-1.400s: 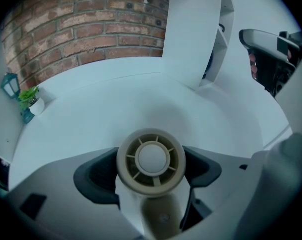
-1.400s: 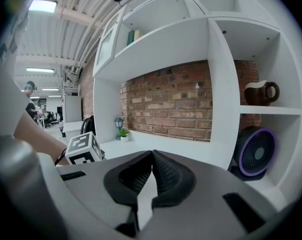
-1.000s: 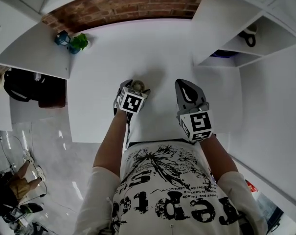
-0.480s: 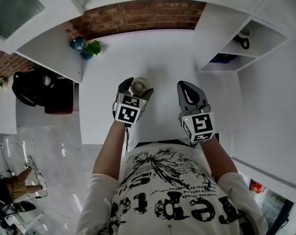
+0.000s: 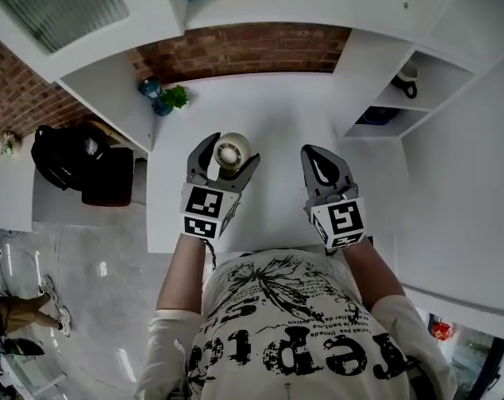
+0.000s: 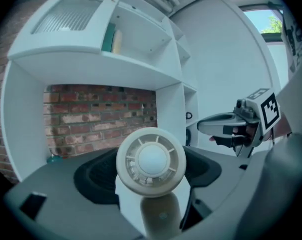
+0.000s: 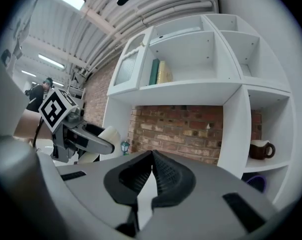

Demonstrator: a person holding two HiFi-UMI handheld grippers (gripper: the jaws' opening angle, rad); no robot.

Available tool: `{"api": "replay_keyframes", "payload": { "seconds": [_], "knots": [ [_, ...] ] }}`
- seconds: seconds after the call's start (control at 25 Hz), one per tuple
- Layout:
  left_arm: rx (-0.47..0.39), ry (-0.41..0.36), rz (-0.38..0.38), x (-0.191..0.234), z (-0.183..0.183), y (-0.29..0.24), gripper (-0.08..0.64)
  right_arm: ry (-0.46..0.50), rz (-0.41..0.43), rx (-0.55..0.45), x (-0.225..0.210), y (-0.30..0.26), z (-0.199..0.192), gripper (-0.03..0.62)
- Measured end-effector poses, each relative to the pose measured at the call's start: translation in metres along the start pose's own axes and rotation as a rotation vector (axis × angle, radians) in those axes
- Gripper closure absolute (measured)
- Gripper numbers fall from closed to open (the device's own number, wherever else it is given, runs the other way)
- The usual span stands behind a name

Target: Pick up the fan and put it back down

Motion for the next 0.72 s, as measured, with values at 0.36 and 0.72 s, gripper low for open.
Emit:
{"api": "replay_keyframes", "payload": {
  "seconds": [0.36,0.72],
  "knots": [
    [-0.248,-0.01,0.053,0.006,0.049,0.064,0.181,0.033,0.049,-0.06,0.016,0.006,0.022,0.577],
    [-0.284,0.02,0.086,0.022,0.051,0.075,0.181,0.012,0.042,-0.074,0.018,0.003,0.027,0.577]
  ]
}}
Point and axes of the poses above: the fingertips, and each gripper's own axes: y backward along the fingers, x to its left, z out of its top, the point moved 2 cm from there along y, backward along the fingers, and after that the axes turned 3 degrees about z, right-handed, at the moved point
